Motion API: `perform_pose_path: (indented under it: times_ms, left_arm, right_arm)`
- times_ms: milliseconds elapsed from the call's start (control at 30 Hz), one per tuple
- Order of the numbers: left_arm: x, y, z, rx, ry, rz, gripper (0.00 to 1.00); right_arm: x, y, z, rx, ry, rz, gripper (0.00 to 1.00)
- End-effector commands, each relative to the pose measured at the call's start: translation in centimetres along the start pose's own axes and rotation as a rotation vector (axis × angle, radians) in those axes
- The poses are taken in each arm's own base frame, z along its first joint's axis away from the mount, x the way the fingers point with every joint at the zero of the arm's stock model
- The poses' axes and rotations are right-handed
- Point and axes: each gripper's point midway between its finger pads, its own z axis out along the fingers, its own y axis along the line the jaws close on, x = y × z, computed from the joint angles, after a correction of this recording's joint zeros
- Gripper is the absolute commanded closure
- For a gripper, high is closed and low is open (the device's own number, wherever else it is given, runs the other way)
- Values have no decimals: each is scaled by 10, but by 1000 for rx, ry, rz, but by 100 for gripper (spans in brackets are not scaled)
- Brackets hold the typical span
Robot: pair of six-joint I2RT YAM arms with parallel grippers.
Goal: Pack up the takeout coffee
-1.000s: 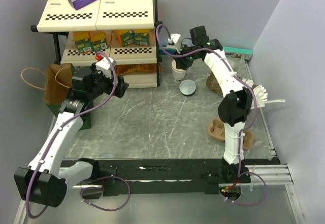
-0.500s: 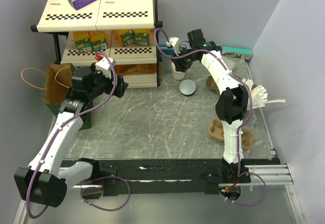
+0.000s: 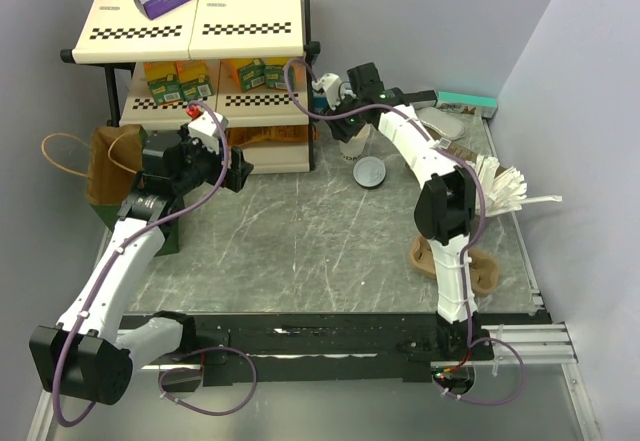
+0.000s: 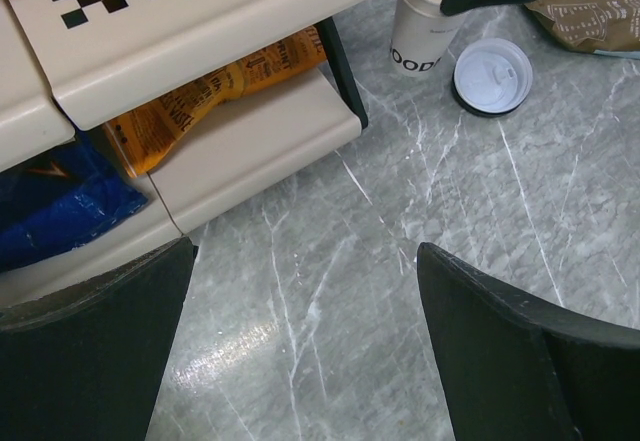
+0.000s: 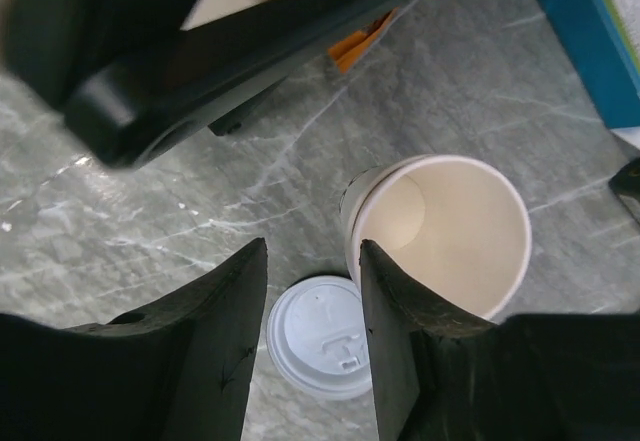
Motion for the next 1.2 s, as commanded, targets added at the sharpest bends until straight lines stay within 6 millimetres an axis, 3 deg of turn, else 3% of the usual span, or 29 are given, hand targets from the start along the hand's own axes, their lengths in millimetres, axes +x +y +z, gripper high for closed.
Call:
perform_pose_path:
  times_ms: [0,533,967,1167]
  left_arm:
    - [-23,-1,-4,4,-61,9,1]
    - [-19,1,-3,5,-57,-8,0]
    - [-14,5,-2,-3,-53,-23,1]
    - [-14,7,-2,-4,-58,-23,0]
  right_arm:
    - [5,-16,13,72,16,32,51]
    - [13,-22,21,111,38,63,55]
    - [20,-21,26,100,58,67,71]
    - [23,-24,27,116,69,60,72]
